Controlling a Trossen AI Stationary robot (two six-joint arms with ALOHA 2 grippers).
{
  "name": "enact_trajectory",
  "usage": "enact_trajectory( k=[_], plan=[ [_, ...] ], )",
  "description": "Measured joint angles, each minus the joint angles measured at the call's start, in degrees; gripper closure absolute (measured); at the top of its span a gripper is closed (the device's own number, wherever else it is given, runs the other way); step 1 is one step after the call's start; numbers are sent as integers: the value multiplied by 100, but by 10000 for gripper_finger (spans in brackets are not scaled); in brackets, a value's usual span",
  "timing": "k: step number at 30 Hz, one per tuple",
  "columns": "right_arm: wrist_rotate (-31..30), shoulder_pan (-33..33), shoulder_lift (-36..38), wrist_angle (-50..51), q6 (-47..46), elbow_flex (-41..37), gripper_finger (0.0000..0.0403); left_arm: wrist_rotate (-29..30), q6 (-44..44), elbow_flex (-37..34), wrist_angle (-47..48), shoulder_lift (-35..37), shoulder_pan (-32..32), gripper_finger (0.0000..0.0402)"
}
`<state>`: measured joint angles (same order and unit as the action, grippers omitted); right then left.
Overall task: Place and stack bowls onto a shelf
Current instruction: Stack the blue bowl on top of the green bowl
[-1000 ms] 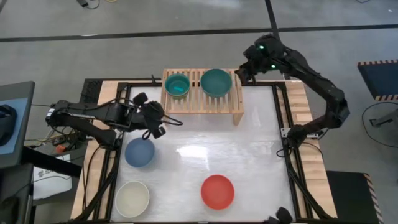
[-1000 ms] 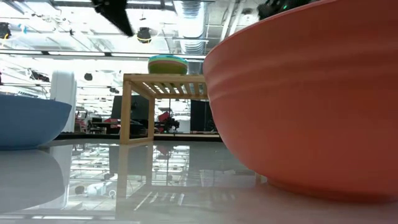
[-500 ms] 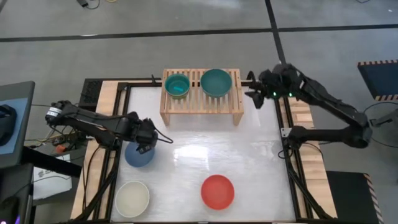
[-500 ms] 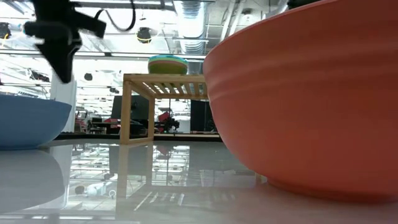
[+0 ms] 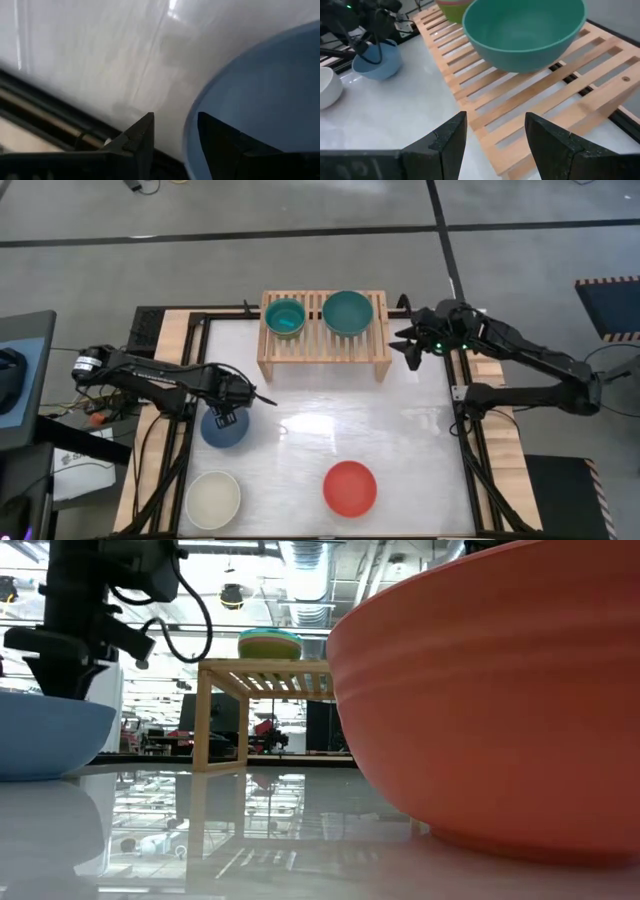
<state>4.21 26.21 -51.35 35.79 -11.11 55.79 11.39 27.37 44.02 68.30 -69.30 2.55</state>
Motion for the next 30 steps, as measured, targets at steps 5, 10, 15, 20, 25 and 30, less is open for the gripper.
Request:
enact_trajectory(
  k=[5,10,15,20,25,30],
  plan=[
    [-5,-4,-47,-20,0,0,177,-113,-165,-42,-265,0,-113,303],
    [-5,-4,-42,-26,0,0,177,-115,-166,-42,-292,0,-160,379],
    [-5,-8,-44,-28,-33,0,177,-212,-101,-34,-366,2,-160,397],
    [-331,-416,-192,-262,-317,-139,177,-222,236,270,-372,0,-30,400],
    [-462,-1136,-389,-986,-566,-638,177,-209,389,963,-361,0,365,401],
    [-796,-1925,-691,-1593,-837,-828,177,66,524,1680,-419,-2,870,401]
  ],
)
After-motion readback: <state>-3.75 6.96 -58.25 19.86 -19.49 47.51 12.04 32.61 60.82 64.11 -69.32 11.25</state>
